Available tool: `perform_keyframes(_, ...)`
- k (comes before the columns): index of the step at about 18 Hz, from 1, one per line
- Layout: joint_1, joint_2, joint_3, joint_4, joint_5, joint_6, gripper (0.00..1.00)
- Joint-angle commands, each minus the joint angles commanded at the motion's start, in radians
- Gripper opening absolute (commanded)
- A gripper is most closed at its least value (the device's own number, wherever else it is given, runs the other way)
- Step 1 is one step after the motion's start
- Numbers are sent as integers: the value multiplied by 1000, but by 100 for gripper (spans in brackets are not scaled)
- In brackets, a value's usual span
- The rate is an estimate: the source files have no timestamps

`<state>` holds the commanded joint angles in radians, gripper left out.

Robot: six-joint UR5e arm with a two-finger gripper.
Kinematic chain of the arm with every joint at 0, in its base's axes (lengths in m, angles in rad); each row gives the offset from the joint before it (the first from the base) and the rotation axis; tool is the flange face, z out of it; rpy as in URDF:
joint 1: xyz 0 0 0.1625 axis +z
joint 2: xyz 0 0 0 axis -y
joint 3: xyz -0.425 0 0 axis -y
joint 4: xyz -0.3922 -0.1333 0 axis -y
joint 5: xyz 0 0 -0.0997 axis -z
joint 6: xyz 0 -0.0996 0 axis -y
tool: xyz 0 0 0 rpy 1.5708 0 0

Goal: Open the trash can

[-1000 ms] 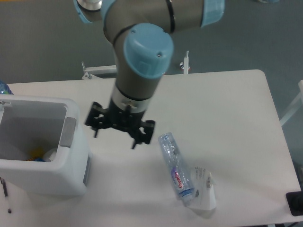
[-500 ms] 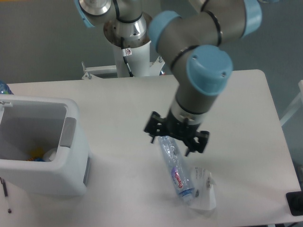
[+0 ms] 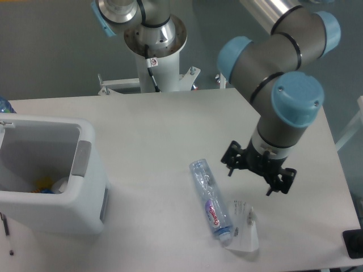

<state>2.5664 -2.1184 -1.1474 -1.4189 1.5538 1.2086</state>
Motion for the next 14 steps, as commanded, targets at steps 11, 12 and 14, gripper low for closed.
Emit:
perform_keyframes(11, 0, 8, -31, 3, 6, 111, 100)
perform_keyframes(12, -2, 8, -34, 3, 5, 111, 100)
perform_keyframes(14, -2, 9, -40, 15, 6, 106, 100)
